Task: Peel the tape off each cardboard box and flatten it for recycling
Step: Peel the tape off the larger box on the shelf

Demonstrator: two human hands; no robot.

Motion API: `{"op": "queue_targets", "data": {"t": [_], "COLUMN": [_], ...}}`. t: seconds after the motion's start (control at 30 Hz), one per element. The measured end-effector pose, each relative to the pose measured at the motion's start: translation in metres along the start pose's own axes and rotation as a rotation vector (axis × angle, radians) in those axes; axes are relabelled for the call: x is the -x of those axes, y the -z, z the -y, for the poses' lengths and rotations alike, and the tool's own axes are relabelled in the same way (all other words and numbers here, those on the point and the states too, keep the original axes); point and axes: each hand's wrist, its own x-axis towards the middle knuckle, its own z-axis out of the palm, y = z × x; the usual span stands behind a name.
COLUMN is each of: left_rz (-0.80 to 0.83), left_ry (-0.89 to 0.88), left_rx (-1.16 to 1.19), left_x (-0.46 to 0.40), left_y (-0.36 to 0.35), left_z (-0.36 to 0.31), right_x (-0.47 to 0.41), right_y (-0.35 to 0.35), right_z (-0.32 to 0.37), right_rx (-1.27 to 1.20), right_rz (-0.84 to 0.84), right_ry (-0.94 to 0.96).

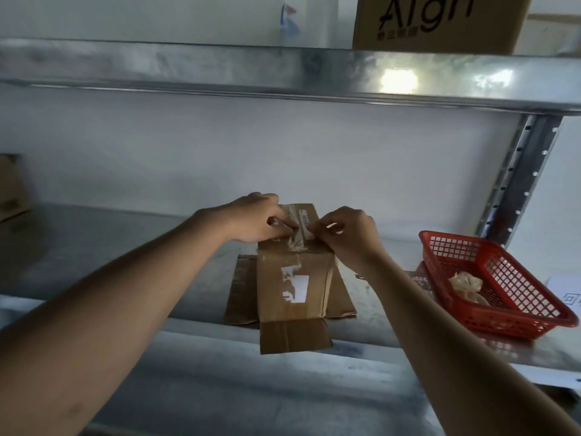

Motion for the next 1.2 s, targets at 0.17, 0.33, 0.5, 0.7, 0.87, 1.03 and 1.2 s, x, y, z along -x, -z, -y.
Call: {"op": "queue_targets", "data": {"t": [0.17, 0.33, 0.5, 0.7, 0.87, 1.03, 1.2], "left_rz": [0.022, 0.097, 0.173, 0.104, 0.107, 0.113, 0.082], "left_ry": [-0.032, -0.107, -0.123, -0.103, -0.074, -0.015, 0.019], "left_rx": [0.313, 0.624, 0.537, 0.489, 0.445, 0.457, 0.423], "left_x": [-0.007, -0.004, 0.002, 0.002, 0.001, 0.003, 0.003], "left_y": [-0.017, -0.02, -0.012, -0.025, -0.026, -0.029, -0.028], "left_z": [0.012, 0.02, 0.024, 0.028, 0.028, 0.025, 0.018], "right_x": [0.03, 0.044, 0.051, 0.054, 0.059, 0.065, 0.062], "right_y": [0.002, -0.023, -0.035, -0.036, -0.042, -0.049, -0.037], "right_z": [0.023, 0.038, 0.044, 0.045, 0.043, 0.048, 0.048], "right_rx": [0.181, 0.436, 0.382, 0.401, 0.421, 0.461, 0.425], "right_rz": [0.09, 0.12, 0.014, -0.102, -0.31, -0.44, -0.39], "right_ry": [0.318, 0.465, 0.52, 0.64, 0.802, 0.719, 0.628]}}
